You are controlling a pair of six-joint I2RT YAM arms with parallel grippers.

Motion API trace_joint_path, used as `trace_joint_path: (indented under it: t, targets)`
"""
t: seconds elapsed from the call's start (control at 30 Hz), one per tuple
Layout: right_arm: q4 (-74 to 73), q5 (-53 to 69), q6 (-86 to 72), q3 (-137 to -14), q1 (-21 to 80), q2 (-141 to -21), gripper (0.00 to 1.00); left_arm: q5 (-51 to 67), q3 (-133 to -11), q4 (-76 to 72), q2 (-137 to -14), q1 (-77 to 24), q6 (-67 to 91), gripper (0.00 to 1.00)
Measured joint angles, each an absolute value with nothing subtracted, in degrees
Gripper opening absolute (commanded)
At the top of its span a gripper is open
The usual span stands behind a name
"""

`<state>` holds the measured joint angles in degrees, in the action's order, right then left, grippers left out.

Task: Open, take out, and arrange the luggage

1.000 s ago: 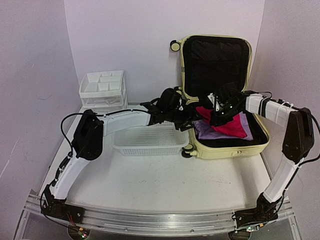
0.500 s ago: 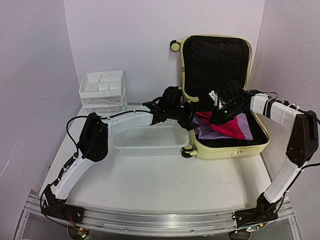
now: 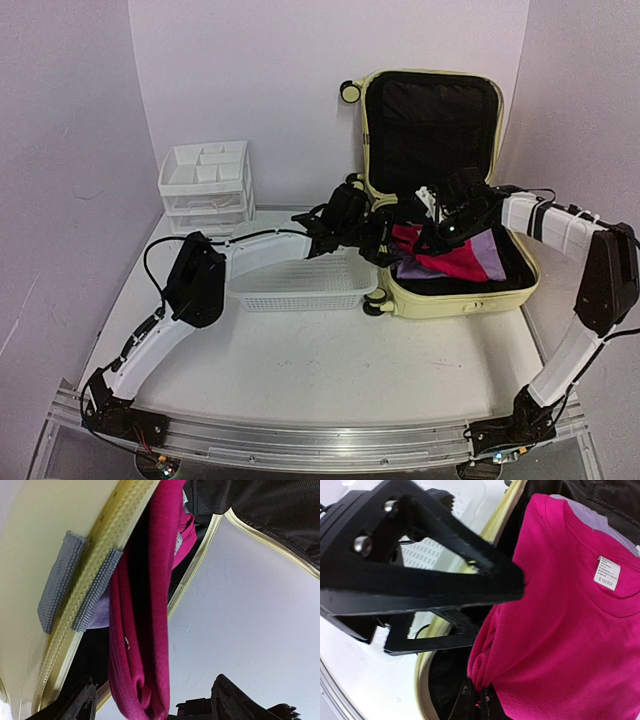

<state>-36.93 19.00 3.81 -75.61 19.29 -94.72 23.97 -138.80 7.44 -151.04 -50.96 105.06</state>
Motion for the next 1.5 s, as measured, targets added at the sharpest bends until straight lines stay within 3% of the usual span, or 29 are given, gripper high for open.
trace_joint_path:
  t: [0.4, 0.7, 1.0, 1.27, 1.37, 1.5]
  targets:
    - [-35.4, 21.7, 3.1, -73.8, 19.3, -91.8, 0.00, 22.0, -140.5, 8.9, -152.0, -51.5, 104.8, 0.74]
    - [-34.8, 23.3, 2.5, -72.6, 19.4, -87.7, 0.00, 19.7, -144.1, 13.8, -153.3, -52.1, 102.0, 0.62]
    - [-34.9, 24.9, 2.5, -69.8, 19.6, -85.9, 0.00, 19.0, -145.2, 15.8, -153.9, -52.5, 98.3, 0.43]
    - [-35.0, 25.8, 2.5, -68.3, 19.6, -83.8, 0.00, 19.1, -145.9, 13.9, -155.9, -52.3, 94.4, 0.02]
    - [-34.9, 25.8, 2.3, -67.2, 19.6, -83.8, 0.00, 19.2, -145.9, 12.3, -156.5, -52.2, 92.2, 0.00]
    - [-34.8, 25.5, 1.6, -65.5, 19.7, -82.8, 0.07, 19.3, -145.9, 11.7, -156.5, -52.2, 86.5, 0.00]
